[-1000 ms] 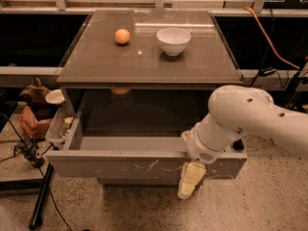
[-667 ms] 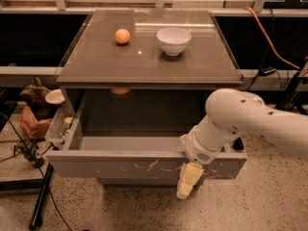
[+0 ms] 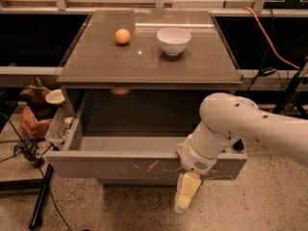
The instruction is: Open top drawer
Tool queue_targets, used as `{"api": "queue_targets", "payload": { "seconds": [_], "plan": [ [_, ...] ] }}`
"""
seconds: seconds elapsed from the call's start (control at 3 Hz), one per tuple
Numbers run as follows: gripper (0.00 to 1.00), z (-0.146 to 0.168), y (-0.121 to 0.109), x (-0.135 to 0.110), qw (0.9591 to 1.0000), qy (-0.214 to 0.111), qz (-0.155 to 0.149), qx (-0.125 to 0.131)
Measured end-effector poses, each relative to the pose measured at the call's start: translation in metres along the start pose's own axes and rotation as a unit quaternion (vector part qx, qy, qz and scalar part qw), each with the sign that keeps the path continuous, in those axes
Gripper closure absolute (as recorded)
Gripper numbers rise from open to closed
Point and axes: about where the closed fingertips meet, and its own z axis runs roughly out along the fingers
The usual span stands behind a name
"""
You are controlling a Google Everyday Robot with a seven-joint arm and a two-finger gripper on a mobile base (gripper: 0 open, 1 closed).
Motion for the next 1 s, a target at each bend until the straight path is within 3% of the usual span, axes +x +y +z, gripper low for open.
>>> {"api": "queue_targets", "payload": {
  "seconds": [0.33,0.67,1.0],
  "plan": [
    [0.0,-0.001,0.018,-0.003,0.9999,0.006,0.001,-0.013],
    [0.0,0.002,0.065,-0.011,0.9992,0.002,0.003,-0.039],
    [0.0,0.003,0.066,-0.011,0.9992,0.001,0.004,-0.039]
  ]
}}
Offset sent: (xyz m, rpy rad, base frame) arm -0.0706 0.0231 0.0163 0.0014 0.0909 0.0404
